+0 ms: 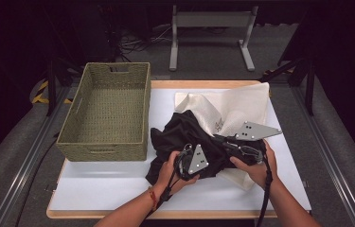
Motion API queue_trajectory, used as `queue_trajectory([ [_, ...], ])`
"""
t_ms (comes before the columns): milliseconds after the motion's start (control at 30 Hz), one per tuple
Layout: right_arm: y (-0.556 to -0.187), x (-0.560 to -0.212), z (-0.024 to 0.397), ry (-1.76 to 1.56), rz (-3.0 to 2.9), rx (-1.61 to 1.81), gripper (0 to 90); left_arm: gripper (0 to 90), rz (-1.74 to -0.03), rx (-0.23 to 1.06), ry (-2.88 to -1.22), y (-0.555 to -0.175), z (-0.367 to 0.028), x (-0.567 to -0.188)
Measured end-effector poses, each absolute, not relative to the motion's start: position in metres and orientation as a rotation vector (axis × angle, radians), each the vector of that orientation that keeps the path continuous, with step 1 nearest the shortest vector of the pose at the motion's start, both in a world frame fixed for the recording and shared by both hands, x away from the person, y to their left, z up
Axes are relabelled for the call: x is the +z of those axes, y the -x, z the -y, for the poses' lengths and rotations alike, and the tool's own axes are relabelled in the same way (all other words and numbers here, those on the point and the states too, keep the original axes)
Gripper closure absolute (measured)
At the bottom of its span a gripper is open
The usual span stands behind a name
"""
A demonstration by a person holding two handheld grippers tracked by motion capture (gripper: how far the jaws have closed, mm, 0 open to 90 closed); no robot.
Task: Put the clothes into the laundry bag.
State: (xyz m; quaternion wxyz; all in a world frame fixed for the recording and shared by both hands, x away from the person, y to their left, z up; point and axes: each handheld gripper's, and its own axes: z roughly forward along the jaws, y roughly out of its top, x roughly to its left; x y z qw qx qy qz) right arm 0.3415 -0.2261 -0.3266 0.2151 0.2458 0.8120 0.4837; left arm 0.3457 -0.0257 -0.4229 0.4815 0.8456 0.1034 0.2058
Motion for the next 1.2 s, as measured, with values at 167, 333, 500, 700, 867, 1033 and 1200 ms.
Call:
queue_trajectory([
  [167,-0.344,-0.331,0.230,-0.683,-2.246,1.283,88.3,61.2,-0.149,0.443,-2.050,-0.320,-0.011,-0.403],
  [333,-0.345,-0.334,0.230,-0.683,-2.254,1.267,88.3,44.4,-0.181,0.464,-1.979,-0.300,-0.053,-0.380],
  [500,-0.344,-0.334,0.229,-0.672,-2.259,1.256,88.3,16.2,-0.370,0.489,-1.903,-0.311,-0.088,-0.358],
  [700,-0.342,-0.335,0.229,-0.657,-2.269,1.245,88.3,10.1,-0.455,0.471,-1.962,-0.346,-0.077,-0.363],
  [867,-0.341,-0.336,0.230,-0.639,-2.289,1.242,88.3,10.0,-0.477,0.429,-2.087,-0.368,-0.049,-0.378],
  [1033,-0.340,-0.337,0.231,-0.635,-2.292,1.241,88.3,71.8,-0.411,0.342,-2.191,-0.380,-0.032,-0.395],
  [1200,-0.344,-0.335,0.229,-0.648,-2.275,1.263,88.3,80.3,-0.373,0.233,-2.152,-0.384,-0.021,-0.416],
])
